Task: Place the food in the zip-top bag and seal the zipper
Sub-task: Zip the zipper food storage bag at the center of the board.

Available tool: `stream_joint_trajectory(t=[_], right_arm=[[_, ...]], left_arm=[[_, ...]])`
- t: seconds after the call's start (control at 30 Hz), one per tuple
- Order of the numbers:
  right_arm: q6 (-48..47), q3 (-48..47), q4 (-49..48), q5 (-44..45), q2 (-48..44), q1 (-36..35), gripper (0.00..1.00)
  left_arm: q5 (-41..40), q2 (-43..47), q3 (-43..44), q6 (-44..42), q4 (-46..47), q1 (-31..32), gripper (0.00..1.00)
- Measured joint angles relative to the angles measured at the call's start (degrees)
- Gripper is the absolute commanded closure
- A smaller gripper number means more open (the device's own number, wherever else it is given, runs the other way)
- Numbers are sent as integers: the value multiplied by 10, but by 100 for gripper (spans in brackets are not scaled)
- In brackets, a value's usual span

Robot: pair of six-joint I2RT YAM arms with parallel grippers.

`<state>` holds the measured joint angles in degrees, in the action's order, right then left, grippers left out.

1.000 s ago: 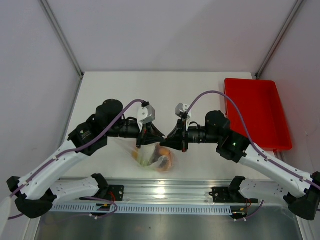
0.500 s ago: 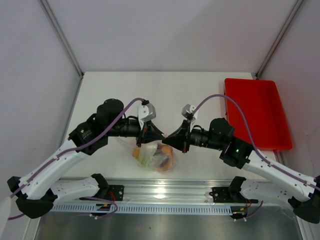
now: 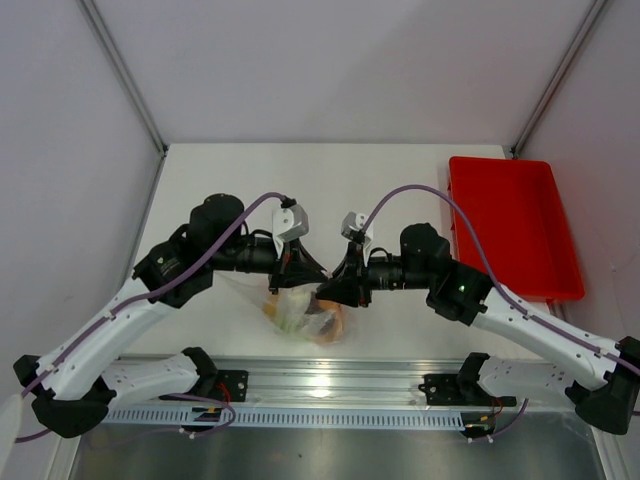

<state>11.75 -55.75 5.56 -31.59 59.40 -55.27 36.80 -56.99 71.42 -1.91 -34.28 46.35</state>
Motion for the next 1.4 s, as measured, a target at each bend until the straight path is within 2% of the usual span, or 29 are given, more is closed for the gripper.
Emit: stream_joint_trajectory(t=[0.03,0.07,0.3,0.47,0.53,0.57,0.7,0.77,0.9,1.07,1.27,1.3,1.4], right_arm=[[-8,0,3,-8,2,0,97],[-15,0,3,-15,4,0,99],[-12,0,-16,-55,20,17,100],[-8,0,-25,-74,26,28,93],[-4,0,-28,-83,26,33,75],[-1,0,-30,-89,26,36,73],[-2,-1,-33,-106,25,42,71],[-3,-1,-33,-111,22,43,73],[-7,-1,-38,-120,12,44,100],[8,-1,-41,-112,11,46,100],[72,19,-91,-65,10,41,100],[81,23,-99,-57,9,38,100],[106,36,-116,-30,3,29,100]], left_arm=[[9,-2,2,0,-2,0,100],[15,-3,3,0,-2,0,99],[45,-9,3,0,-8,-2,99],[53,-14,3,0,-9,-5,99],[55,-15,3,0,-9,-5,99],[56,-15,3,-1,-9,-5,99],[59,-16,3,0,-9,-7,99],[63,-16,3,0,-9,-9,99],[72,-18,4,4,-9,-11,99],[76,-21,12,5,-14,-14,99],[50,-22,21,4,-22,-18,99],[48,-22,21,4,-23,-19,91],[40,-22,21,5,-27,-19,82]])
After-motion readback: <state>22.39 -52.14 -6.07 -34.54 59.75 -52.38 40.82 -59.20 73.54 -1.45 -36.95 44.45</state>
